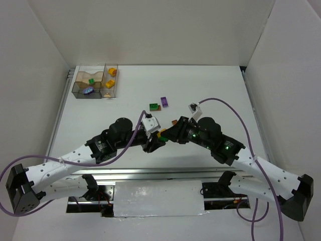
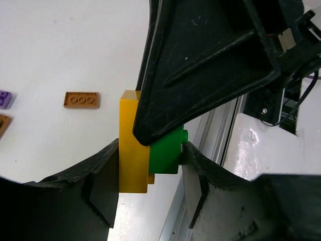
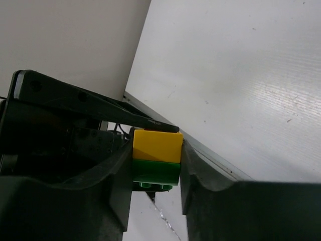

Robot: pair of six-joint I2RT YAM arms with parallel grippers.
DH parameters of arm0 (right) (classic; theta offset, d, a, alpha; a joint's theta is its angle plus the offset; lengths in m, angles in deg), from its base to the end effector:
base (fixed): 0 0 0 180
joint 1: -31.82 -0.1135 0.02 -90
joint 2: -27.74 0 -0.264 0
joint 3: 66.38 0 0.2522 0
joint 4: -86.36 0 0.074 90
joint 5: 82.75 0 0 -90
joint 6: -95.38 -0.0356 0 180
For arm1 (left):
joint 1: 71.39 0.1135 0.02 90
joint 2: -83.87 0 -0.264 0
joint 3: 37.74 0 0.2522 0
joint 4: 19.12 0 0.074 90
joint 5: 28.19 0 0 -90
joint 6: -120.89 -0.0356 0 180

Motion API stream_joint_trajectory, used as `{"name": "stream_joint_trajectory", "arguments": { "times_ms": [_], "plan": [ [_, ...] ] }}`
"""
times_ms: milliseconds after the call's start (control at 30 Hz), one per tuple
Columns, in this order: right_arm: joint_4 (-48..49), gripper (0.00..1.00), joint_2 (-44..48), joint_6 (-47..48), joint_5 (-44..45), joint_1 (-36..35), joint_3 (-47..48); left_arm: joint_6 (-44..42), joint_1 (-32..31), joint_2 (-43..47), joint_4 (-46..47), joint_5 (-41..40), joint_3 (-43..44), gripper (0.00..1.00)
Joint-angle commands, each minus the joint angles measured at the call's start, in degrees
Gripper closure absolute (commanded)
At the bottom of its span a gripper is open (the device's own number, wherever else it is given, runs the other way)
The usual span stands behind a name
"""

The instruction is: Sort the legos into containers by color

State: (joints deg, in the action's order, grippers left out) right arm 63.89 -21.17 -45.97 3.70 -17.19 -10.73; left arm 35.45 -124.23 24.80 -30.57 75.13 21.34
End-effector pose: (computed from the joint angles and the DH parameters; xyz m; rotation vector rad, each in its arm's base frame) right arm 0.1311 0.1542 0.3124 -0.0062 2.0474 1.2311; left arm 0.1402 -0.1986 0.3185 0.9191 1.6182 -0.9174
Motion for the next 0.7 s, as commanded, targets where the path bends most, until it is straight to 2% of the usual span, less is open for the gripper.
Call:
{"name": "stream_joint_trajectory", "arguments": {
  "times_ms": [0, 67, 100, 133, 200, 300, 467, 667],
  "plan": [
    [2.6, 0.86, -1.4, 0.8, 0.0, -1.4, 2.4, -0.5, -0.9, -0.7, 2.0, -1.5, 3.4, 0.92],
    [3.4, 0.99, -1.5, 0.5, -0.6, -1.5, 1.7, -0.3, -0.9, -0.7, 1.9, -2.2, 3.5, 0.82],
    [4.4, 1.0, -1.4, 0.6, -0.8, -1.5, 0.9, 0.2, -0.9, -0.7, 1.8, -2.7, 3.7, 0.73],
    [5.3, 1.0, -0.8, 1.7, -1.4, -1.5, 0.5, 0.7, -0.9, -0.6, 1.7, -4.3, 3.9, 0.4],
    [8.6, 1.0, 0.4, 3.4, -3.7, -1.5, -1.7, 2.4, -0.9, -0.1, 1.6, -5.4, 4.1, 0.01],
    [11.7, 1.0, 3.9, 7.7, -4.7, -0.2, -3.5, 4.9, -0.9, 1.0, 1.8, -4.4, 4.1, 0.0],
    [11.8, 1.0, 6.5, 15.0, -12.3, 4.1, -3.5, 8.2, -0.9, 2.8, -2.1, -2.1, 6.5, 0.0],
    [13.3, 1.0, 12.2, 24.9, -31.9, 10.0, -4.9, 15.7, -0.9, 9.1, -6.3, -0.6, 9.1, 0.0]
  ]
}}
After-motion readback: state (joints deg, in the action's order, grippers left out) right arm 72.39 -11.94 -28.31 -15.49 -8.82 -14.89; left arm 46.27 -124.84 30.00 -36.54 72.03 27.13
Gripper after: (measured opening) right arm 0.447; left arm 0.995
